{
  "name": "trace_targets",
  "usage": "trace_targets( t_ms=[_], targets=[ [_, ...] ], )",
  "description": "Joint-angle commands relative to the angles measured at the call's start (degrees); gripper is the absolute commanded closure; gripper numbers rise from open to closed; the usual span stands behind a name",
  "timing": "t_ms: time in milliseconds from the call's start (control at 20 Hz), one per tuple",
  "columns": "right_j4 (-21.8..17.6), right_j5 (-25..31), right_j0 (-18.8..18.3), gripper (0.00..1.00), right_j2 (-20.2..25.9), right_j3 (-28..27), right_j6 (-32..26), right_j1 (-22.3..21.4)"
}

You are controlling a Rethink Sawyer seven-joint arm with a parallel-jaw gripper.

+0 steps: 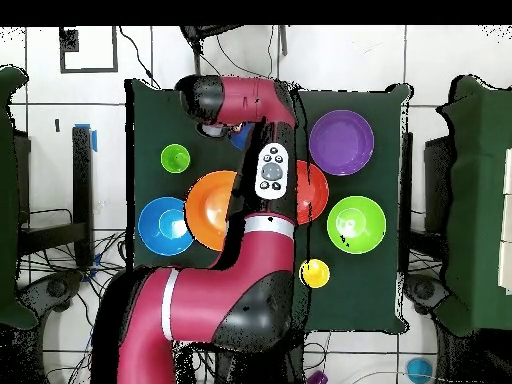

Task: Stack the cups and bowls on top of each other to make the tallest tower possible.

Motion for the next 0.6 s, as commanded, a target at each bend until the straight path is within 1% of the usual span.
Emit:
trace_targets(
  t_ms=[50, 150, 200, 250, 450, 600],
  targets=[
    [0.50, 4.32, -0.26, 1.00, 5.09, 8.40, -3.34, -5.37],
    [0.93, 6.51, -0.31, 1.00, 4.99, 8.15, -3.50, -6.96],
    [1.03, 6.24, -0.21, 1.00, 5.04, 9.70, -3.46, -8.11],
    [1.07, 6.87, -0.20, 1.00, 4.94, 9.85, -3.51, -8.92],
    [1.31, 11.68, -0.69, 1.00, 4.76, 6.37, -3.94, -9.98],
    [1.56, 13.58, -1.01, 1.00, 5.01, 5.57, -4.30, -11.16]
  ],
)
